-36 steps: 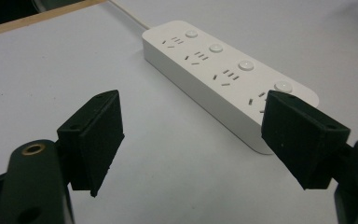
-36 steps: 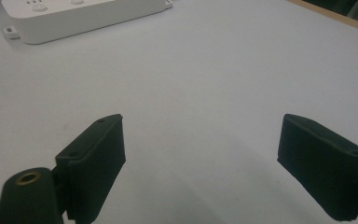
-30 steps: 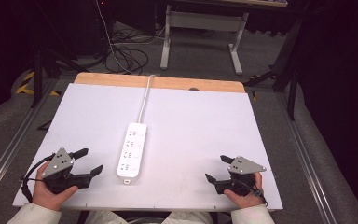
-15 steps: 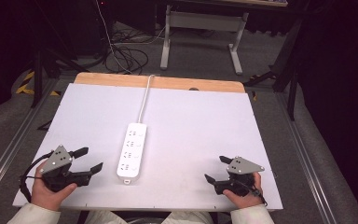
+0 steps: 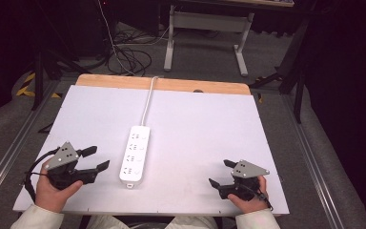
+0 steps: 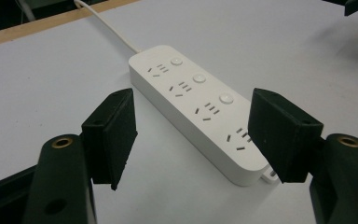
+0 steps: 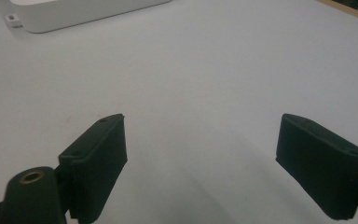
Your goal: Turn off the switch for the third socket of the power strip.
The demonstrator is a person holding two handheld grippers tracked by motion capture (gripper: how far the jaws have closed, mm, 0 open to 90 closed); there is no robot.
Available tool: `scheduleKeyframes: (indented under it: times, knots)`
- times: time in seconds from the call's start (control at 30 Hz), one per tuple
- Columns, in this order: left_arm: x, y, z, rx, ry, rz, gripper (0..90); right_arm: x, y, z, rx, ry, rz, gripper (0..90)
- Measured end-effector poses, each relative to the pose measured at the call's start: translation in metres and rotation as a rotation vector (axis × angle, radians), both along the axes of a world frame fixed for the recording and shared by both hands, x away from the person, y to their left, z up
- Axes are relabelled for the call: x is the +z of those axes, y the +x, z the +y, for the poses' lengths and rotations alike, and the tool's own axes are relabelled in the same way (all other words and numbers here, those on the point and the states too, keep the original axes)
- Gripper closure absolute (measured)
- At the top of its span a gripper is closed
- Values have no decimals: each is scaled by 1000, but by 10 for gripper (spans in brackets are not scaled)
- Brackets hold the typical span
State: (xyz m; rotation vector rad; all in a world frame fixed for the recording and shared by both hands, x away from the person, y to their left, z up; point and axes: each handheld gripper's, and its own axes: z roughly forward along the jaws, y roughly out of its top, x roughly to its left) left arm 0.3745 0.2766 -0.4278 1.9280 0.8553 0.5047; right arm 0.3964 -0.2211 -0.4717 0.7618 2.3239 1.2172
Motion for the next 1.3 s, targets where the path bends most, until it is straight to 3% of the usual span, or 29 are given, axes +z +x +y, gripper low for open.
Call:
scheduleKeyframes:
  times: [0.37, 0.77, 1.3]
  knots:
    - [7, 11, -17, -28, 3, 13, 329, 0, 0, 0, 2, 2, 7, 167]
    - [14, 23, -39, -55, 23, -3, 350, -1, 0, 0, 7, 4, 9, 168]
    - [15, 37, -65, -110, 35, 13, 357, -1, 1, -1, 14, 7, 6, 168]
